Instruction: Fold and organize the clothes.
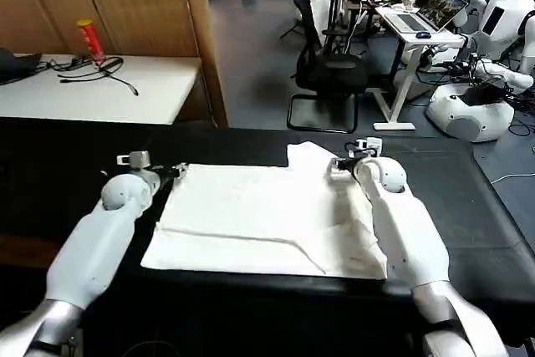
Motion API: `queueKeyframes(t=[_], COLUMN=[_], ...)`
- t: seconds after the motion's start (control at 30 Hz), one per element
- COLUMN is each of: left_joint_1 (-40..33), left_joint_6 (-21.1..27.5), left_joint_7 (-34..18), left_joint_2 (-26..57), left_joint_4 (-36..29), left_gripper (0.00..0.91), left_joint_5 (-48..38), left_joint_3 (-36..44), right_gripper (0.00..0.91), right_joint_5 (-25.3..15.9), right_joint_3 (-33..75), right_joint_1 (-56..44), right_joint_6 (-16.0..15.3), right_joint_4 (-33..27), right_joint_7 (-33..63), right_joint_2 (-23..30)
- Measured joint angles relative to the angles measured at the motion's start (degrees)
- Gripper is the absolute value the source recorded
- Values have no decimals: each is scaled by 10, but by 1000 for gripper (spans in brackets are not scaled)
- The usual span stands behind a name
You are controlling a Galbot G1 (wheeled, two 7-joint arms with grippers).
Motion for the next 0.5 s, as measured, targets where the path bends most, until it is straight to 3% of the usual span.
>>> queueKeyframes(t=[0.23, 0.5], left_joint_1=[-6, 8], left_joint_6=[-9, -9], left_joint_7=[7, -1], left_joint_2=[-5, 5], left_joint_4=[10, -21], left_gripper=[0, 0], left_joint_5=[8, -2], left_joint_3=[5, -4], right_gripper=[68, 49], right_joint_5=[1, 11], right_joint_3=[2, 11], right_joint_1=[-6, -24], right_joint_6=[0, 0], right_joint_4=[9, 46], right_joint_7=[-9, -17], right_joint_2=[-4, -21])
